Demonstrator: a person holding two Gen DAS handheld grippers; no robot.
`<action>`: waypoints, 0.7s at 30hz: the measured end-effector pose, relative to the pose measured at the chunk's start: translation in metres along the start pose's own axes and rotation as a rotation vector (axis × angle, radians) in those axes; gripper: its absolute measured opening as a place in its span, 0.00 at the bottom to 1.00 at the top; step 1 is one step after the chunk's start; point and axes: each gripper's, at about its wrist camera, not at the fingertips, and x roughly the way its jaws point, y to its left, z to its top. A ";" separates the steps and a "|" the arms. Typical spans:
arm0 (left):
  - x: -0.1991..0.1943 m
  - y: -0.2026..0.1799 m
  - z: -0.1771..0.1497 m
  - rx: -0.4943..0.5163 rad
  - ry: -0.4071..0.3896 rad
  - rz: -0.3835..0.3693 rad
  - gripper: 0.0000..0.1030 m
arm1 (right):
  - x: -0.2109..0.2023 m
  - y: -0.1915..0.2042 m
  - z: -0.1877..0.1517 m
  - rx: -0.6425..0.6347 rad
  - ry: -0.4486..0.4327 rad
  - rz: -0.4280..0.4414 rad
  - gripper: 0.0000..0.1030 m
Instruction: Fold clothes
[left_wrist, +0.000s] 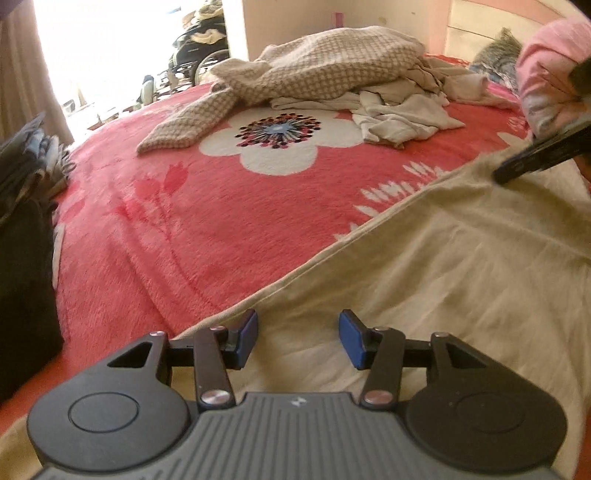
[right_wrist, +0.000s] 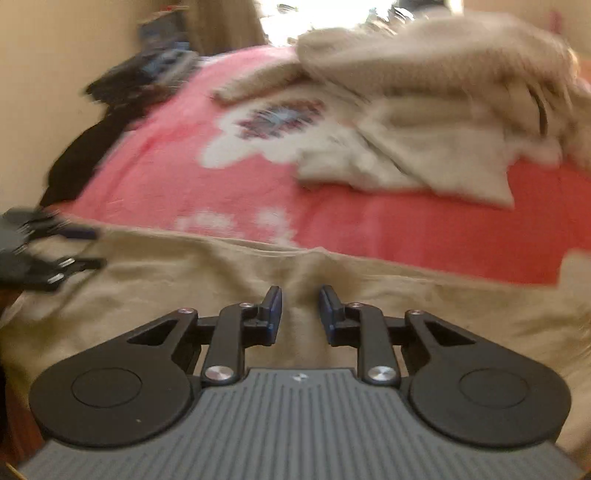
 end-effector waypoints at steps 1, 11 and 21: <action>0.000 0.001 -0.001 -0.012 -0.001 0.008 0.49 | 0.012 -0.013 -0.001 0.059 -0.004 -0.016 0.20; -0.005 0.006 -0.005 -0.066 0.009 0.047 0.50 | -0.036 -0.084 -0.014 0.506 -0.294 -0.313 0.19; -0.005 0.006 -0.002 -0.096 0.032 0.052 0.51 | -0.123 -0.109 -0.117 0.992 -0.395 -0.442 0.45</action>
